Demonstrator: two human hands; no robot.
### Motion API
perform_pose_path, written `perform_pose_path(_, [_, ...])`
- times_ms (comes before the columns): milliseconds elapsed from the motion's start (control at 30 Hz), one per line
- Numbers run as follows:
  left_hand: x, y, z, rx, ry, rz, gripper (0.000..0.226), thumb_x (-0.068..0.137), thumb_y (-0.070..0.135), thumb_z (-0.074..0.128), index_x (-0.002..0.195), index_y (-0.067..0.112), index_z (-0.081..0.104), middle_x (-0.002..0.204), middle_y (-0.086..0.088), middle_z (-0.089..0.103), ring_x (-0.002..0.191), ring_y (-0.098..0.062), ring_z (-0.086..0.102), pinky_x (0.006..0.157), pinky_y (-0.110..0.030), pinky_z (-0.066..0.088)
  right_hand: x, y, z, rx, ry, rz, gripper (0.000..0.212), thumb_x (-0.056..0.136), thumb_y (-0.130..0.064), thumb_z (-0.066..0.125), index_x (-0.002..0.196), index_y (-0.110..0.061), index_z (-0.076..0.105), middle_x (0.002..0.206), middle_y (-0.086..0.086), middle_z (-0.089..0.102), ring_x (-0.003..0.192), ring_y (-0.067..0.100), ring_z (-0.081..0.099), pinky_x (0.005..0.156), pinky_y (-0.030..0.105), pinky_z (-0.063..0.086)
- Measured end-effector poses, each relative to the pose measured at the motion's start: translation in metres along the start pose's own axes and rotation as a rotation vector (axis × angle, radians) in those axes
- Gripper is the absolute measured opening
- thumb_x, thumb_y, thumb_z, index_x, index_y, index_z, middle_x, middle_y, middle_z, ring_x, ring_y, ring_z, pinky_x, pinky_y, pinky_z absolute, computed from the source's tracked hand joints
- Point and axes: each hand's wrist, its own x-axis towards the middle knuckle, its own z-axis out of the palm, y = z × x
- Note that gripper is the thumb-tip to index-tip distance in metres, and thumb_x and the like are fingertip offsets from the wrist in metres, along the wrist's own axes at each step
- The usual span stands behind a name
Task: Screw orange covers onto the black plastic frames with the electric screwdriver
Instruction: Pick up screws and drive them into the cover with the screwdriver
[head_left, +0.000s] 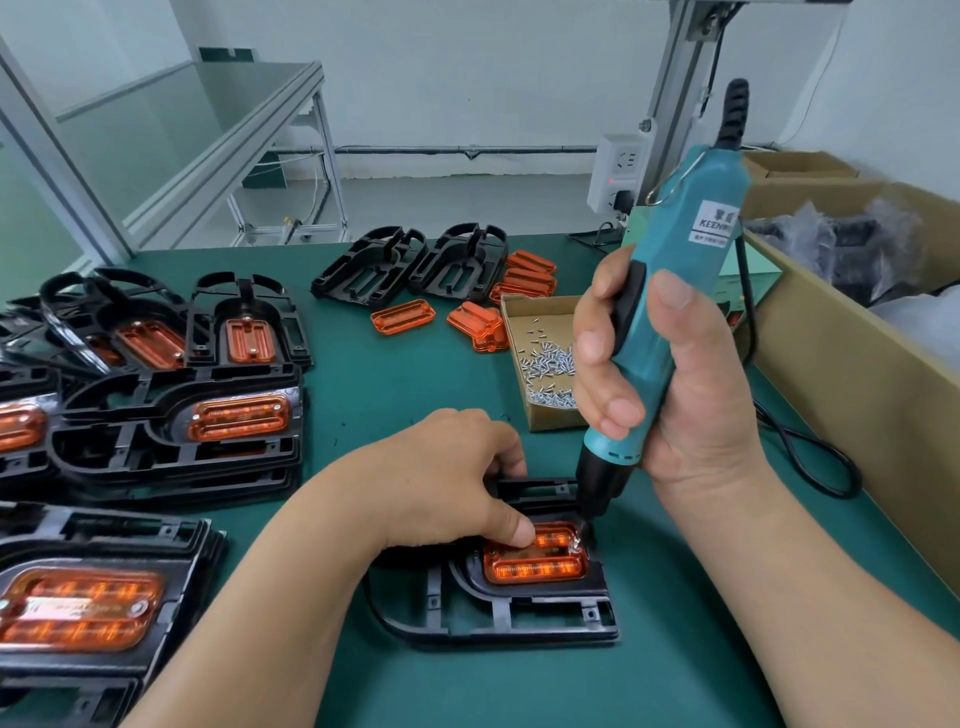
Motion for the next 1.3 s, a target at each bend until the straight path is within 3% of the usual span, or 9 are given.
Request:
perform_pose_path(333, [0.002,0.003,0.001,0.003,0.006,-0.043,0.043,0.076,0.054,0.088,0.104,0.035,0.062,0.104,0.01,0.058,0.094,-0.011,0.058,0.084,-0.034,0.052,-0.002,0.0,0.007,-0.048,-0.119,0.022,0.039,0.088,-0.036,0.082,0.105,-0.009,0.058,0.074,0.006,0.063,0.038,0.01,0.052,0.041,0.02,0.045])
perform_pose_path(500, [0.003,0.003,0.001,0.012,0.014,-0.062,0.042,0.074,0.057,0.089,0.086,0.037,0.053,0.095,0.008,0.055,0.085,-0.016,0.057,0.072,-0.033,0.045,-0.004,0.003,0.008,-0.021,-0.184,0.042,0.037,0.09,-0.031,0.081,0.106,-0.007,0.058,0.07,0.008,0.061,0.038,0.009,0.05,0.041,0.02,0.043])
perform_pose_path(700, [0.001,0.005,0.001,-0.014,0.019,-0.047,0.044,0.074,0.054,0.089,0.081,0.034,0.05,0.092,0.006,0.052,0.083,-0.018,0.055,0.08,-0.039,0.053,-0.004,0.005,0.007,-0.008,-0.248,0.059,0.032,0.092,-0.023,0.08,0.108,-0.005,0.06,0.071,0.009,0.062,0.039,0.008,0.05,0.043,0.02,0.046])
perform_pose_path(900, [0.001,0.005,0.001,0.014,0.013,-0.07,0.043,0.074,0.059,0.088,0.086,0.038,0.052,0.101,0.007,0.054,0.094,-0.016,0.056,0.087,-0.04,0.053,-0.007,-0.001,0.004,-0.015,-0.21,-0.063,0.043,0.094,-0.033,0.077,0.121,-0.002,0.062,0.088,0.013,0.073,0.046,0.011,0.061,0.042,0.024,0.048])
perform_pose_path(1000, [0.001,0.002,0.002,0.026,0.018,-0.053,0.043,0.074,0.061,0.086,0.091,0.038,0.055,0.102,0.01,0.054,0.097,-0.011,0.054,0.09,-0.04,0.052,-0.005,-0.014,0.002,-0.042,-0.102,-0.209,0.039,0.096,-0.04,0.071,0.119,-0.009,0.064,0.089,0.005,0.072,0.048,0.007,0.059,0.045,0.02,0.048])
perform_pose_path(1100, [0.001,-0.001,0.001,0.039,0.015,-0.026,0.045,0.074,0.064,0.085,0.1,0.037,0.059,0.1,0.015,0.056,0.096,-0.003,0.051,0.09,-0.035,0.051,0.0,-0.025,-0.008,-0.097,0.157,-0.31,0.032,0.102,-0.044,0.058,0.115,-0.016,0.063,0.086,-0.002,0.067,0.049,0.004,0.053,0.047,0.02,0.045])
perform_pose_path(1233, [0.001,-0.005,-0.005,-0.085,-0.005,-0.037,0.049,0.069,0.073,0.083,0.098,0.037,0.066,0.092,0.012,0.066,0.079,0.001,0.062,0.071,-0.023,0.05,0.007,-0.02,-0.031,-0.01,0.554,-0.293,0.024,0.11,-0.039,0.048,0.104,-0.019,0.058,0.084,-0.002,0.058,0.053,0.005,0.046,0.052,0.019,0.042])
perform_pose_path(1300, [0.005,-0.004,-0.005,-0.152,0.118,-0.007,0.038,0.078,0.07,0.077,0.093,0.037,0.069,0.087,0.013,0.069,0.076,0.002,0.063,0.066,-0.021,0.047,0.01,-0.016,-0.042,0.035,0.657,-0.284,0.023,0.109,-0.038,0.052,0.1,-0.018,0.058,0.083,0.0,0.059,0.054,0.006,0.046,0.053,0.02,0.043])
